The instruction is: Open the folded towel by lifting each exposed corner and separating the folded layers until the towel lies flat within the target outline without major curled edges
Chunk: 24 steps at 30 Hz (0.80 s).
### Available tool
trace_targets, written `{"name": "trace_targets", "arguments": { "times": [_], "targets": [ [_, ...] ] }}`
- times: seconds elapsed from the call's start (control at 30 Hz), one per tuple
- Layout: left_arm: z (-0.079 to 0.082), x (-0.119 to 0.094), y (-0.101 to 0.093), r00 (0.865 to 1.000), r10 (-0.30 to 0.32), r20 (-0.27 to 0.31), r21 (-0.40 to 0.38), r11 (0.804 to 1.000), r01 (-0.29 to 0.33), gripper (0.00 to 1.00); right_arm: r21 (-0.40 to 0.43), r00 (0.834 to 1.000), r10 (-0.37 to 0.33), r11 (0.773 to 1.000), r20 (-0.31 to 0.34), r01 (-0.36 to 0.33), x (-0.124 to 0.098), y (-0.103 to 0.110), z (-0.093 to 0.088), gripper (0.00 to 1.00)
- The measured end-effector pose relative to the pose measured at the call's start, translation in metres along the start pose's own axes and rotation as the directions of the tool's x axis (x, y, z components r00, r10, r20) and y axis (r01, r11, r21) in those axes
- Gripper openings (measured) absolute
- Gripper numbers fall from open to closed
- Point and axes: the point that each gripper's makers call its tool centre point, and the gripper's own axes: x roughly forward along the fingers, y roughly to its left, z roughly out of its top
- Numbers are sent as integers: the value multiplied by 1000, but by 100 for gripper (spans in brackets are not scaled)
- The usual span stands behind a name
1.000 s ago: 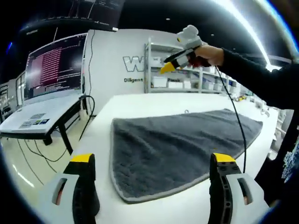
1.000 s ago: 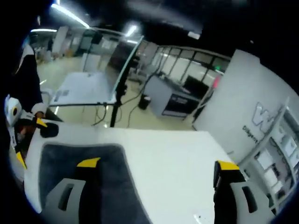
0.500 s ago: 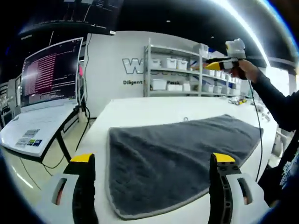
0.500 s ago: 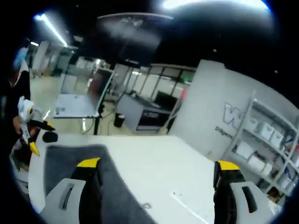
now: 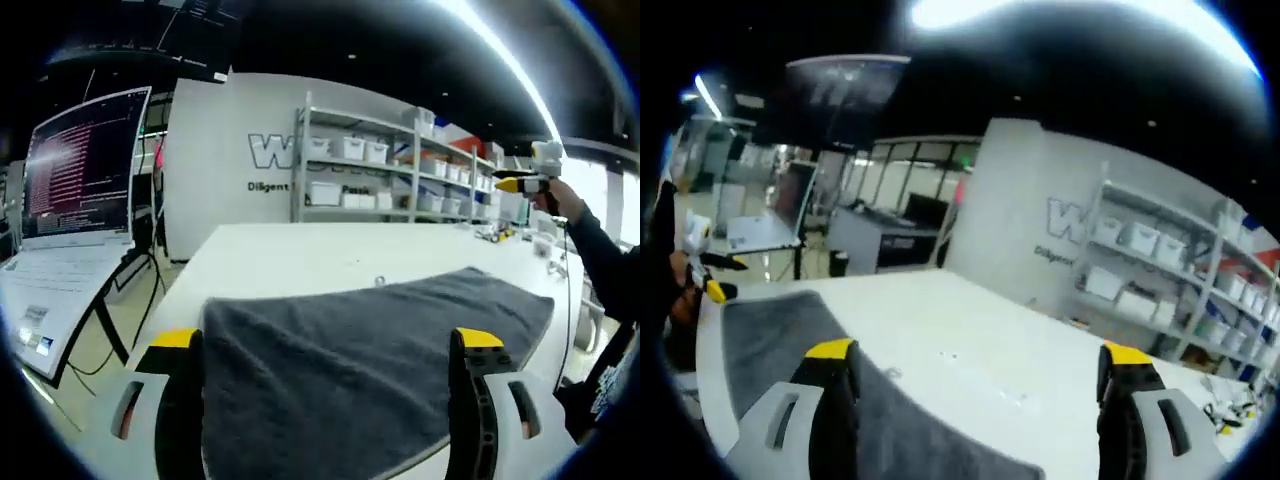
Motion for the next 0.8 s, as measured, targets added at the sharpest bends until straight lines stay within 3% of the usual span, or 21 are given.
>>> {"name": "trace_targets", "arguments": {
  "times": [0.17, 0.33, 0.4, 0.5, 0.63, 0.73, 0.8],
  "targets": [
    [-3, 11, -6, 1000, -8, -17, 2, 1000, 9, 100, 56, 998, -59, 997, 9, 58, -32, -31, -19, 100],
    [3, 19, -6, 1000, 0, -16, -4, 1000, 0, 99, 58, 993, -120, 991, -10, 120, -55, -55, -39, 100],
    [7, 22, -11, 999, -34, -15, 15, 999, 34, 99, 66, 990, -138, 988, -14, 139, -63, -64, -47, 100],
    [15, 26, -14, 998, -54, 6, -18, 998, 55, 99, 106, 986, -164, 981, -6, 164, -79, -73, -61, 100],
    [14, 36, -8, 999, -35, -19, 0, 999, 35, 99, 116, 981, -192, 974, -38, 195, -94, -81, -93, 100],
    [29, 43, 4, 999, -5, 52, -18, 1000, 6, 97, 142, 974, -215, 964, -69, 223, -96, -93, -117, 100],
    [27, 48, 9, 999, -8, 31, -41, 999, 9, 99, 177, 975, -197, 961, -105, 213, -95, -94, -136, 100]
  ]
}}
